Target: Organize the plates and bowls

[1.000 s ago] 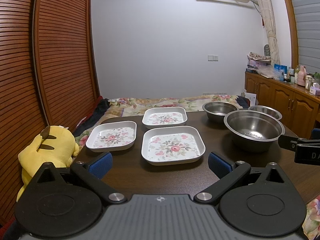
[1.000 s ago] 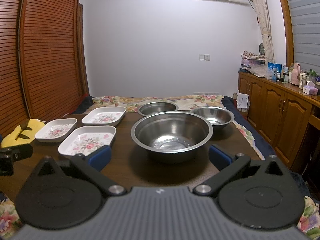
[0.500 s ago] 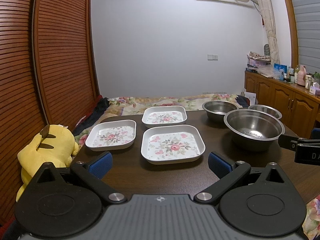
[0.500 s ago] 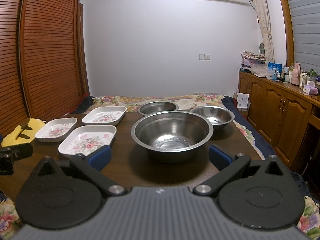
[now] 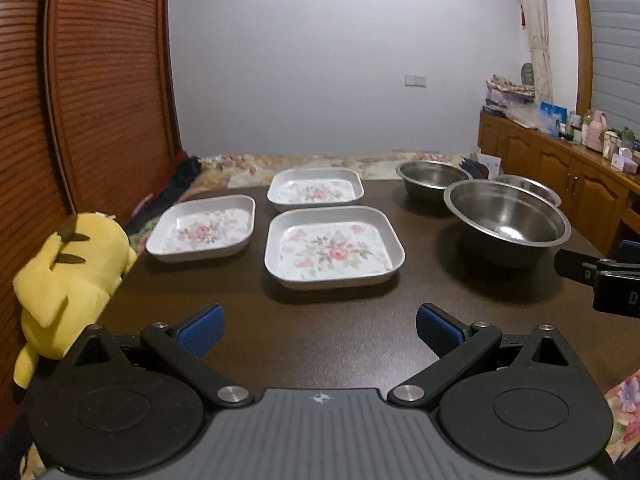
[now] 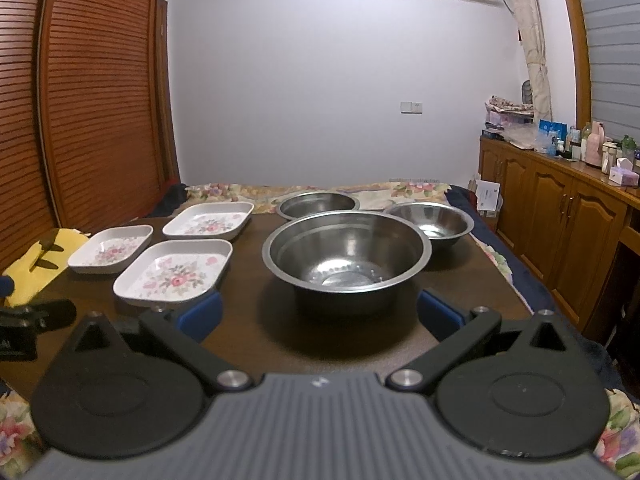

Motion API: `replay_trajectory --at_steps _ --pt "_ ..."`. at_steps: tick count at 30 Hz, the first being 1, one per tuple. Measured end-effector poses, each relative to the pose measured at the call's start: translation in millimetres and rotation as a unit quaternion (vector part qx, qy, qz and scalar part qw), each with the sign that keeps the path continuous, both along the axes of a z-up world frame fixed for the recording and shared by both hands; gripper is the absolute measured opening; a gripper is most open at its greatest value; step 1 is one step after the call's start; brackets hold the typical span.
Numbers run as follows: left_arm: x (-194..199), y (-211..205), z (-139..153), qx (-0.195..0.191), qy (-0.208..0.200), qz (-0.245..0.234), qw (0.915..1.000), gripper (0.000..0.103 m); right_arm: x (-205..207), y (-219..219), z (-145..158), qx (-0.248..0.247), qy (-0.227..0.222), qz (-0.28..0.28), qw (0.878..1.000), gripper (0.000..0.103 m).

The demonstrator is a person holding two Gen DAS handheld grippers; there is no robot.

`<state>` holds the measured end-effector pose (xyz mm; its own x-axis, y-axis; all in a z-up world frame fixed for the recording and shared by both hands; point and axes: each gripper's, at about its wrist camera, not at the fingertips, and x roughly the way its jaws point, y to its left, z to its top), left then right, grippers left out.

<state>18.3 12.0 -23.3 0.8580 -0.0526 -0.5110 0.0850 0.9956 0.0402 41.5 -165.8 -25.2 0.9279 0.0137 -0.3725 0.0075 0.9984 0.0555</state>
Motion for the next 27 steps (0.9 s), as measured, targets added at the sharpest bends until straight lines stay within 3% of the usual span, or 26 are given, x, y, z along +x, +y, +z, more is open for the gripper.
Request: replay_trajectory --at_steps 9,27 --pt "22.1 13.0 -4.0 -0.008 0.033 0.0 0.9994 0.103 7.7 3.3 -2.3 -0.002 0.004 0.007 1.0 0.103" --pt "69.4 59.5 10.5 -0.011 -0.001 0.014 0.9998 0.103 41.3 49.6 8.2 -0.016 -0.008 0.096 0.995 0.103"
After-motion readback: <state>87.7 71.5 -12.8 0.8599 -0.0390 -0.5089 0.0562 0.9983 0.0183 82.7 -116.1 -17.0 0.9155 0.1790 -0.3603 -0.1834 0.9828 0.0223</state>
